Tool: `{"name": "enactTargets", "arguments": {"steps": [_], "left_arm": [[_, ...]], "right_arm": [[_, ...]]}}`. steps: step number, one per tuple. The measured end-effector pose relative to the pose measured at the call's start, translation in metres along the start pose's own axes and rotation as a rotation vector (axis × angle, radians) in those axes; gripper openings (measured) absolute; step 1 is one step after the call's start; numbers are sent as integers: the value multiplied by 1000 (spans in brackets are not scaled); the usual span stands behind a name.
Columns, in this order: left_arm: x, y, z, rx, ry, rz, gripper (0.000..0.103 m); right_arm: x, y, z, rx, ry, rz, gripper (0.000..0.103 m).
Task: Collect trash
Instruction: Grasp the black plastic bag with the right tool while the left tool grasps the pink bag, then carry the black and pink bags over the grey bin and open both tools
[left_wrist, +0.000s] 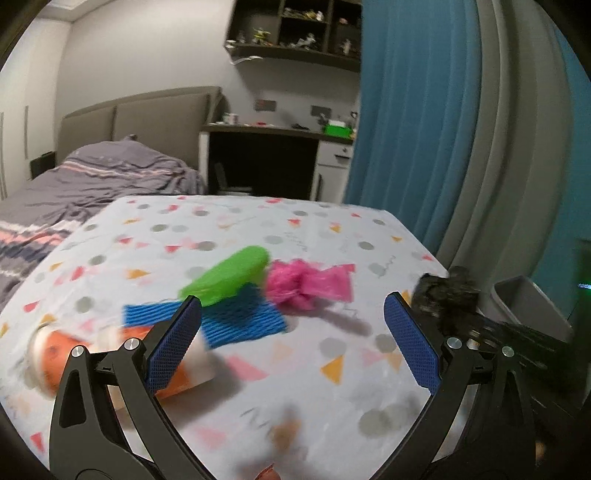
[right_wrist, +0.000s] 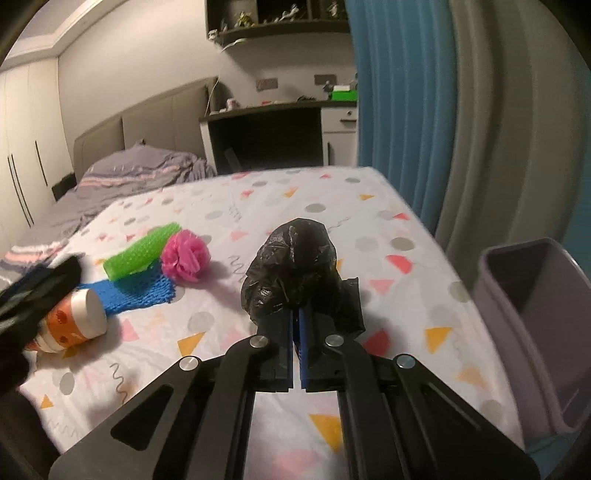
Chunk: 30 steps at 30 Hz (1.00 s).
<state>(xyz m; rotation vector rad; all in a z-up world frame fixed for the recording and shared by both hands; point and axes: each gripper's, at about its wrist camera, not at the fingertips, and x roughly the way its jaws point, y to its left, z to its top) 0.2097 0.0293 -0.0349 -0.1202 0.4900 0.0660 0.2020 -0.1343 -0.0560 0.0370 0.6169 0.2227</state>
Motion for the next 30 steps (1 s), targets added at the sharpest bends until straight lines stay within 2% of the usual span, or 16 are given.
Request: {"name": "enactTargets", "arguments": {"steps": [6,8,12,15,17,20,25,30], "left_arm": [[59,-28,5,13,75,3,87],[76,-32,5,18,113,12,75],[97,-27,5,-20,166,31,63],[104,-25,5,-38,193,4,42],[105,-28,5,-18,200,13,23],[104,-30,4,-5,207,12,4],[86,-30,8,-6,177,-2,1],[42,-30,10,-8,112,-41,1]], "right_arm": [[-23,-21,-10,9,-8,-6,3],[-26,-25,-12,10,-6,-5,3],[-30,-29,-14,4,-10,-1,3],[-33,-30,-16,10,-12,11,3],[-36,-30,-18,11,-14,16,3],[-42,-31,-19,10,-23,19,3],[-54,-31,-16,10,-43,15,3],[-70,-32,-19,18,-67,13,3]]}}
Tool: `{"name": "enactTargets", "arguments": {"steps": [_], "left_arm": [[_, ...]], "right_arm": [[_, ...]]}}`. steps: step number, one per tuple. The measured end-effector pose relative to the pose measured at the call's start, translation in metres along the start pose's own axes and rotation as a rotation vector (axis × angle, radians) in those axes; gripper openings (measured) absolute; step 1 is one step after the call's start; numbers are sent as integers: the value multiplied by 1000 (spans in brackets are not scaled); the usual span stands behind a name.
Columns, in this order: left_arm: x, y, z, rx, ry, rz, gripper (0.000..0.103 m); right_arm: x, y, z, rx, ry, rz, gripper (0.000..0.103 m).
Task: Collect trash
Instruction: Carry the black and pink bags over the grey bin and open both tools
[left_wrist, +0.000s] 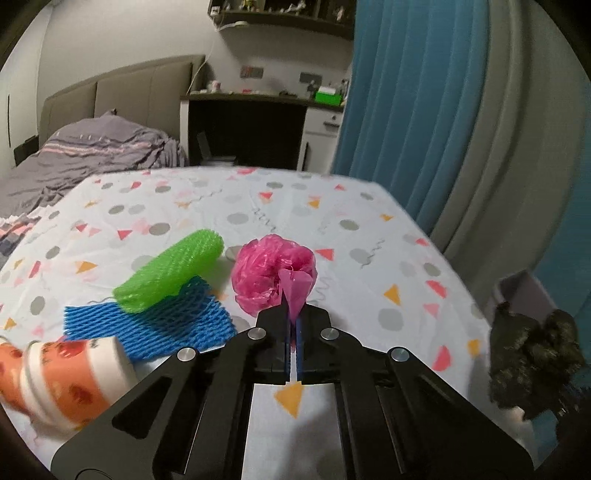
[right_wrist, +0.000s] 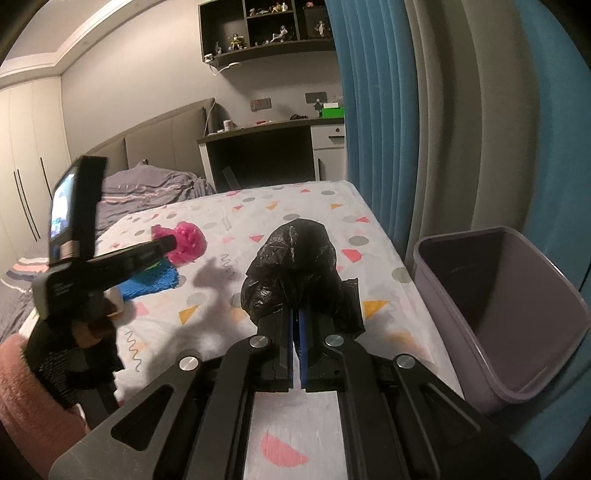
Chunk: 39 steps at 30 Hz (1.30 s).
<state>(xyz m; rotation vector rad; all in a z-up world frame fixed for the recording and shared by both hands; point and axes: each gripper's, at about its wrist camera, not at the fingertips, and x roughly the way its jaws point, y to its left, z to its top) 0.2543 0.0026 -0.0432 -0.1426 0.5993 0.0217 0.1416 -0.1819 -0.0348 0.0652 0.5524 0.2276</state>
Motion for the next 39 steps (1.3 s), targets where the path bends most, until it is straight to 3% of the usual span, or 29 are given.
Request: {"name": "enactTargets", "arguments": {"steps": [9,17,28,39], "left_arm": [[-66,-26,-11,61,-76,-44,1],[-91,-65,-15,117,-98,-108,1],[-86,-148,-10,204,-106,-258,1],[-52,-223,-6,257,-56,-411,1]], "right_arm": [[-36,-3,-4,4,-40,-17,3],[-62,-24,-5,22,-77,-63,3],[-73,-78,0,62,-95,-185,3],[-66,-135,7,101,-100,-288,3]]}}
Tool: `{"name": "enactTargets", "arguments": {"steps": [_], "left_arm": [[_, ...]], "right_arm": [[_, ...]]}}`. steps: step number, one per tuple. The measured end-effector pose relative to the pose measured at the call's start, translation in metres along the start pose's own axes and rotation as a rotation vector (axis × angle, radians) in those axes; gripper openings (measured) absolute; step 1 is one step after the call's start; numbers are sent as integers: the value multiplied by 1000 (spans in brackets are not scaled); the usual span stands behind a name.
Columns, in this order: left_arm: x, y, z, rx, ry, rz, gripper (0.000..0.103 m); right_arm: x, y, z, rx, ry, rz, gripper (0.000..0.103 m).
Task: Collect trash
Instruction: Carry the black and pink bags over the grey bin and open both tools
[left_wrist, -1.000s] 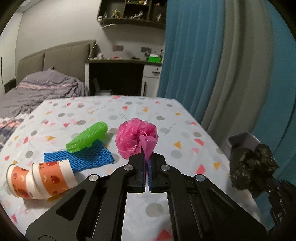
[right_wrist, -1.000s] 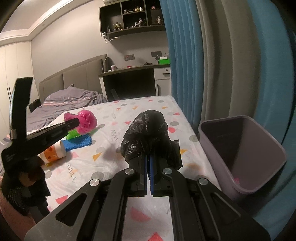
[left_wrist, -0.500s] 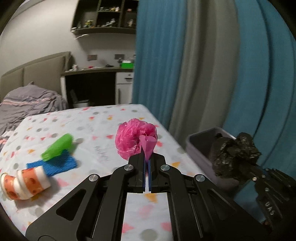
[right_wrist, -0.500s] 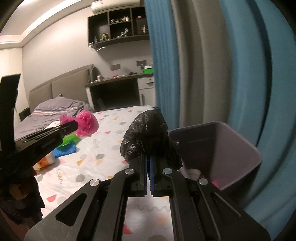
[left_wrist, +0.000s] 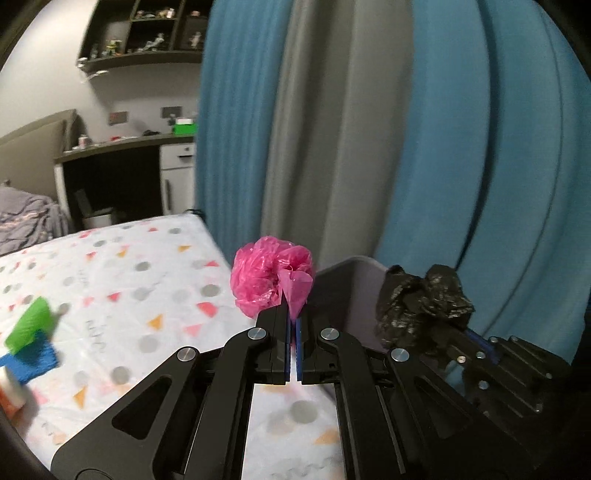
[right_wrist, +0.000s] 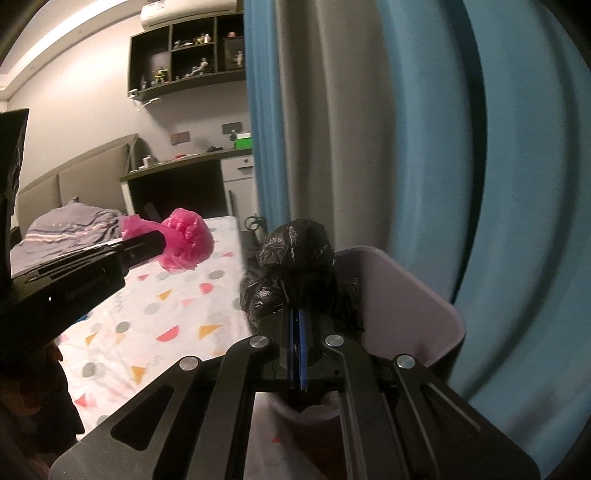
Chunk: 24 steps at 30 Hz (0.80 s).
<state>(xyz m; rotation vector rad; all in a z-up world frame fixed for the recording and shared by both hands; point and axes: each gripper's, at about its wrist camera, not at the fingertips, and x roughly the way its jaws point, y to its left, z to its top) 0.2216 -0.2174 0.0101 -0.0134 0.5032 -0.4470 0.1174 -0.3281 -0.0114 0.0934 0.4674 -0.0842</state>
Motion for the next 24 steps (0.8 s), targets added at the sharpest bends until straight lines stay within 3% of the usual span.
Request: {"name": "enactTargets", "arguments": {"steps": [11,24], "left_arm": [[49,-21,1,-10,80,-152,1],[76,-28,-6,-41,141,-223,1]], "right_arm": [[19,-21,-5,31,37,-36,3],[29,-26,-9,42,65,-40,3]]}}
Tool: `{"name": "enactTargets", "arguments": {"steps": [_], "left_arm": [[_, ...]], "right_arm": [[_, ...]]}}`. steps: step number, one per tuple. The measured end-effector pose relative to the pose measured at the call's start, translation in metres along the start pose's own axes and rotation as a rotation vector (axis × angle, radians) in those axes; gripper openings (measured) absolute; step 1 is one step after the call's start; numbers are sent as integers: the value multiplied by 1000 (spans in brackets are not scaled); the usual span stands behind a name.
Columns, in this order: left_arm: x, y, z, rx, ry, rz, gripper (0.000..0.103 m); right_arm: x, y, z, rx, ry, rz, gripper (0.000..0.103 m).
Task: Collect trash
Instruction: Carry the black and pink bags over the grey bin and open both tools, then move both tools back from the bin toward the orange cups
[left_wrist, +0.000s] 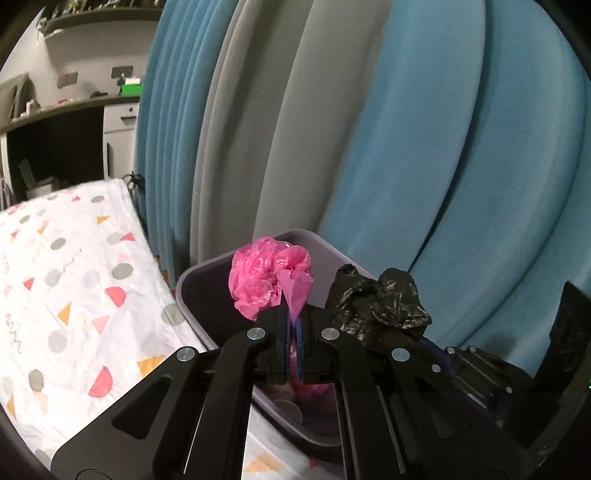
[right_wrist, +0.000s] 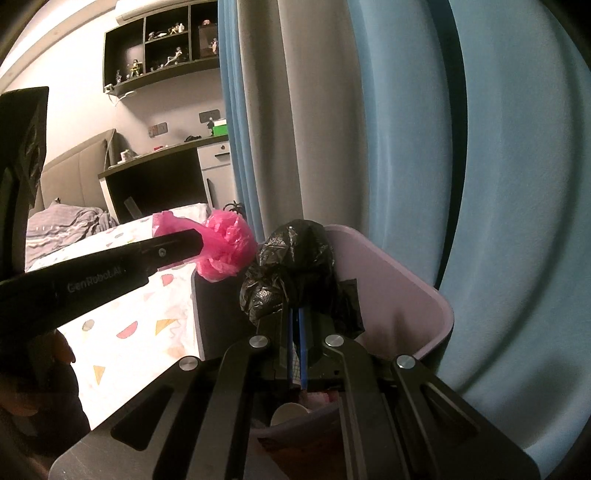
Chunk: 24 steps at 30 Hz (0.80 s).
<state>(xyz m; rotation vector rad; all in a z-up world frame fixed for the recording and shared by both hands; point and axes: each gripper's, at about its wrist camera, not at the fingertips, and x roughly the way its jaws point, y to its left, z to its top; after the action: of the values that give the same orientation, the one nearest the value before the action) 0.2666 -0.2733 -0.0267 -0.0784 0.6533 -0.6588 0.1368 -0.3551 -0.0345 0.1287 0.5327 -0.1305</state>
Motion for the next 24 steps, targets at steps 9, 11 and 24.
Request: {"name": "enactTargets", "arguments": {"steps": [9,11,24], "left_arm": [[-4,16,-4,-62,-7,-14,66],[-10,22,-5,-85,-21,-7,78],[-88,55,-41,-123,-136,250,97]], "right_arm": [[5,-4,-2,15,16,-3,14],[2,-6,-2,21,9,-6,28],[-42,-7,-9,49,-89,-39,79]]}}
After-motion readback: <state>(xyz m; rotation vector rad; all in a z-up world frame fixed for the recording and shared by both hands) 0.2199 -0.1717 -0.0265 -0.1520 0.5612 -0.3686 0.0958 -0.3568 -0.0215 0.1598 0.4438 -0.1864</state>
